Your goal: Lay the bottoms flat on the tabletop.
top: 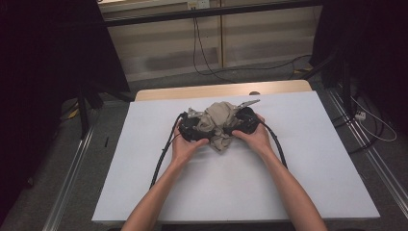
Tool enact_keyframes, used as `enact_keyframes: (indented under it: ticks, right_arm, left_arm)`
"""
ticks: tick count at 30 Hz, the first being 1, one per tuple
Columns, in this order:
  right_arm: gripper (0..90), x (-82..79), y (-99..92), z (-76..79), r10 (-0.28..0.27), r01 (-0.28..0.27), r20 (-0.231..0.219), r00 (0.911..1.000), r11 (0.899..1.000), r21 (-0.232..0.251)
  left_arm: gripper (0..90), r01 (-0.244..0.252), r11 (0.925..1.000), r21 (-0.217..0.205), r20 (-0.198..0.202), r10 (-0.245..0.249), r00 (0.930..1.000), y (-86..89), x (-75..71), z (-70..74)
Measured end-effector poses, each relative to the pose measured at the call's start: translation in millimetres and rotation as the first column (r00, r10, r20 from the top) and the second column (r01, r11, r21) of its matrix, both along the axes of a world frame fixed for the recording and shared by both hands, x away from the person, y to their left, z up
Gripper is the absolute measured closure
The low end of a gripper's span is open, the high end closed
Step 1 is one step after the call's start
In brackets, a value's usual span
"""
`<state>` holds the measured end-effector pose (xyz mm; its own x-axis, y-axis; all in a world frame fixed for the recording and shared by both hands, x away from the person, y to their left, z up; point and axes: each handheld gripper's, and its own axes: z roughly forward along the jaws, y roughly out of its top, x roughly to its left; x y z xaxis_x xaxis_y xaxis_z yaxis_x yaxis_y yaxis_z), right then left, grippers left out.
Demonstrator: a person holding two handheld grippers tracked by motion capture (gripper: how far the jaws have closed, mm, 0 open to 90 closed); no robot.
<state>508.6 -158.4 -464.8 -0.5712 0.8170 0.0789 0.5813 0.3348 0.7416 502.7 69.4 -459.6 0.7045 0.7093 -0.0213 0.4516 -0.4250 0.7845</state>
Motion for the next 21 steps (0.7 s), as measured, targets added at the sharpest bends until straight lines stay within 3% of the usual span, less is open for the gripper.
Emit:
enact_keyframes:
  ticks: [1,2,3,6,8,10,11,12,14,16,21]
  right_arm:
    - [18.5,-0.1,0.2,1.5,0.007,-0.007,-0.008,0.9999,1.000,-0.005]
    - [35.3,-1.6,-0.4,5.7,0.041,-0.041,-0.020,0.9990,0.999,0.000]
    - [35.3,-1.6,-0.4,5.7,0.041,-0.041,-0.020,0.9990,0.999,0.000]
    - [57.7,-7.4,1.7,9.1,0.073,-0.072,-0.036,0.9967,0.997,0.014]
    - [63.4,-10.5,1.8,10.4,0.080,-0.079,-0.039,0.9961,0.997,0.010]
    - [67.7,-13.3,-1.0,10.9,0.077,-0.076,-0.041,0.9962,0.997,0.026]
    - [69.6,-15.5,-2.6,11.4,0.078,-0.076,-0.045,0.9960,0.996,0.034]
    - [71.1,-17.9,-4.2,11.6,0.083,-0.082,-0.038,0.9958,0.996,0.033]
    - [73.1,-26.6,-6.1,13.5,0.100,-0.099,-0.035,0.9944,0.995,0.027]
    - [73.3,-33.4,-5.5,15.7,0.114,-0.113,-0.031,0.9931,0.994,0.010]
    - [73.4,-47.9,-7.3,16.4,0.136,-0.136,-0.027,0.9903,0.991,0.005]
  left_arm:
    - [10.9,0.002,1.0000,0.010,-0.008,-0.002,1.0000,-3.7,1.9,-3.2]
    - [10.0,0.002,0.9999,0.014,-0.020,-0.002,0.9998,-6.5,3.7,-6.3]
    - [10.0,-0.009,0.9994,0.034,-0.030,0.010,0.9995,-9.3,5.3,-8.8]
    - [11.0,-0.010,0.9987,0.049,-0.039,0.012,0.9992,-10.5,4.5,-6.9]
    - [24.4,0.011,0.9986,0.053,-0.056,-0.008,0.9984,-9.7,1.3,-1.8]
    - [46.3,0.030,0.9984,0.049,-0.081,-0.026,0.9964,-6.4,-3.7,3.4]
    - [64.1,0.035,0.9983,0.046,-0.089,-0.031,0.9956,-3.7,-5.4,5.1]
    - [69.9,0.038,0.9987,0.034,-0.102,-0.034,0.9941,-1.5,-6.2,5.4]
    - [75.3,0.037,0.9989,0.027,-0.107,-0.034,0.9937,1.6,-7.6,6.6]
    - [75.9,0.038,0.9993,-0.004,-0.133,-0.038,0.9905,4.0,-10.4,6.7]
    - [76.2,0.075,0.9963,-0.041,-0.152,-0.081,0.9850,11.6,-25.2,11.7]
